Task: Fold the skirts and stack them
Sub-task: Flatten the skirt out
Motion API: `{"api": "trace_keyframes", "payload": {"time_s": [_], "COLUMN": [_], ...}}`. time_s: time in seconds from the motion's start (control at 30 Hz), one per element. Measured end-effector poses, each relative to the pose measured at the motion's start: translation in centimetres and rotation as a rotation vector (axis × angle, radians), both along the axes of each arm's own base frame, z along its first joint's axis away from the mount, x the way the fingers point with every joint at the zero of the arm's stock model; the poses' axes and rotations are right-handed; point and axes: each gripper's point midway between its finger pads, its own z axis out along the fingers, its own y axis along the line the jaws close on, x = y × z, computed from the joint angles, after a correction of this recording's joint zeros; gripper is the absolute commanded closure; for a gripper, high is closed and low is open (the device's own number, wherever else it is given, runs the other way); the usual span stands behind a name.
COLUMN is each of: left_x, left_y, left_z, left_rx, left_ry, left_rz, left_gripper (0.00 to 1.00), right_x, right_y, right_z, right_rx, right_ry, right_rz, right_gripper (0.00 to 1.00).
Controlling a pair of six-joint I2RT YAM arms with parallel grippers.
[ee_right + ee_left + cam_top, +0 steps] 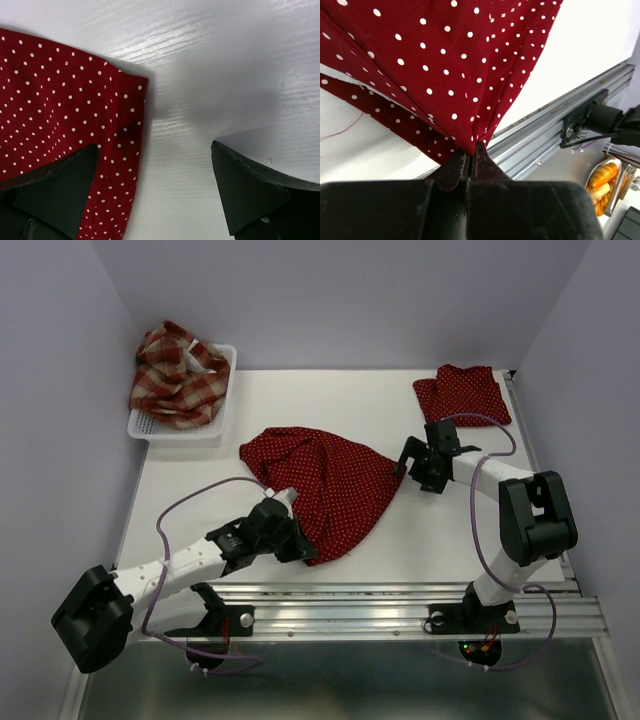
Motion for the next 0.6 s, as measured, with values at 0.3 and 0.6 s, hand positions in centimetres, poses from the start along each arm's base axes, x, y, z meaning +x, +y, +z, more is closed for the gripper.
{"api": "trace_keyframes", "payload": {"time_s": [0.3,0.6], "left_x": [0.0,0.2], "left_y": [0.2,0.6], "left_z": [1.1,1.8], "left_rx": [-0.026,-0.048], "left_ry": [-0.029,-0.057], "left_rz": [0.009,0.038], "left_gripper": [1.0,1.0], "right_x": [1.5,2.8], "right_y": [1.1,1.5], "right_z": [-0.2,-1.5], "right_rx": [0.046,0.069], "right_ry": [-0.035,-0.055], "right_rz": [0.019,-0.001], "right_gripper": [0.26,0.88]}}
